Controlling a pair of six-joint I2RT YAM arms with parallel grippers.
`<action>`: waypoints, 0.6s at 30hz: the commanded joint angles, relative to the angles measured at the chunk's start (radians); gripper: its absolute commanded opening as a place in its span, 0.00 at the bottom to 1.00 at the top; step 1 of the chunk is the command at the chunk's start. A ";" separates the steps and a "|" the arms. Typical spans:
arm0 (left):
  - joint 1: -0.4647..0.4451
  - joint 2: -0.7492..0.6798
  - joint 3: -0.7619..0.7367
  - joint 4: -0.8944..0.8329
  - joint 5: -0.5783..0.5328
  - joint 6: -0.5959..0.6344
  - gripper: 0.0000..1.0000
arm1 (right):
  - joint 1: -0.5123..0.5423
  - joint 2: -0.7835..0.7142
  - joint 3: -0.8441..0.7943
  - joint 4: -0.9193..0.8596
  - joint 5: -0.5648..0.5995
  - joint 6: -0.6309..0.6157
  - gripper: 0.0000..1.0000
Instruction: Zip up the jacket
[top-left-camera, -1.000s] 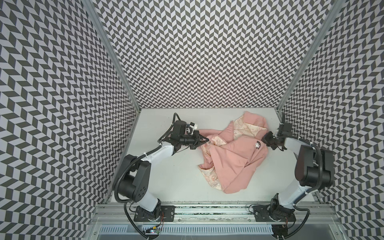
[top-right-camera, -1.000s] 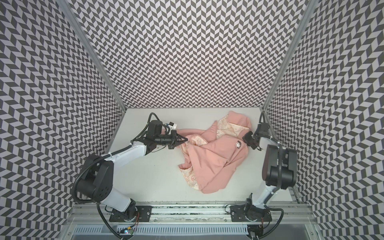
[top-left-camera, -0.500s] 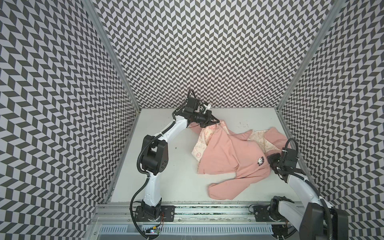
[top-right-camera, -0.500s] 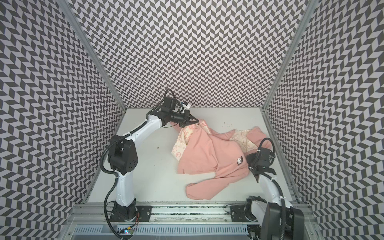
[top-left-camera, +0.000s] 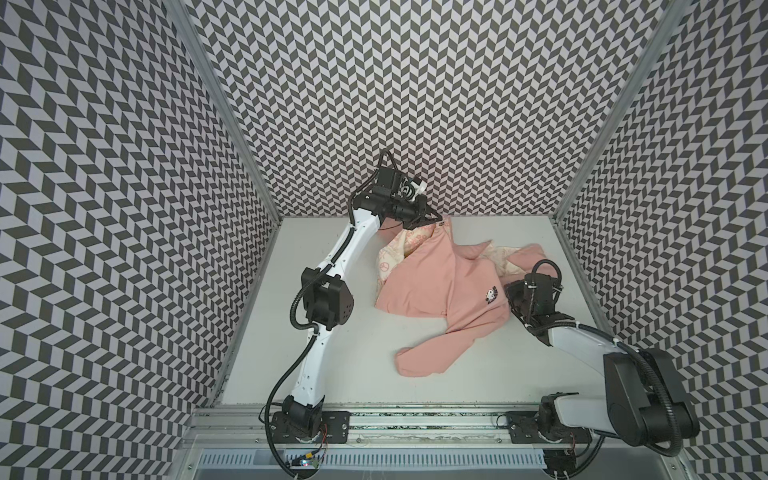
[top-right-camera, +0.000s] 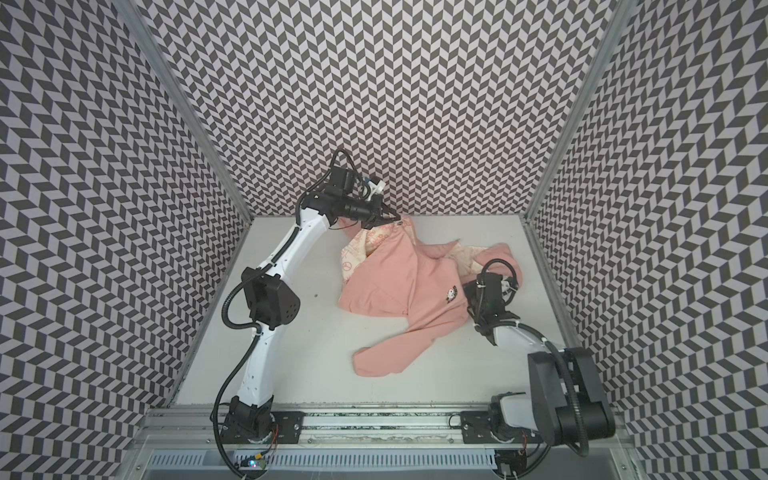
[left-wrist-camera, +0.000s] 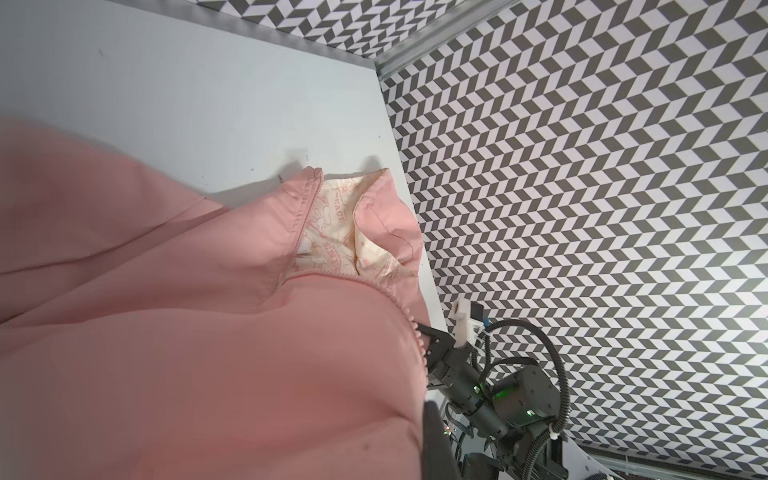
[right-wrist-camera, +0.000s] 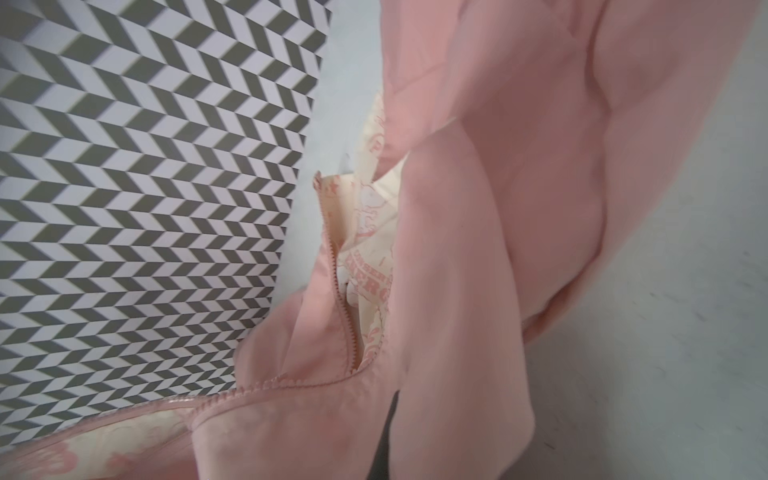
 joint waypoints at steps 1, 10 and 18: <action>0.011 -0.094 -0.147 -0.006 0.018 0.059 0.00 | -0.004 -0.050 -0.064 0.042 0.118 -0.055 0.00; 0.008 -0.402 -0.796 0.324 0.007 -0.058 0.00 | -0.052 -0.206 -0.098 -0.377 0.138 -0.290 0.56; -0.004 -0.619 -1.092 0.339 -0.057 -0.044 0.00 | -0.054 -0.415 0.020 -0.646 0.162 -0.500 0.87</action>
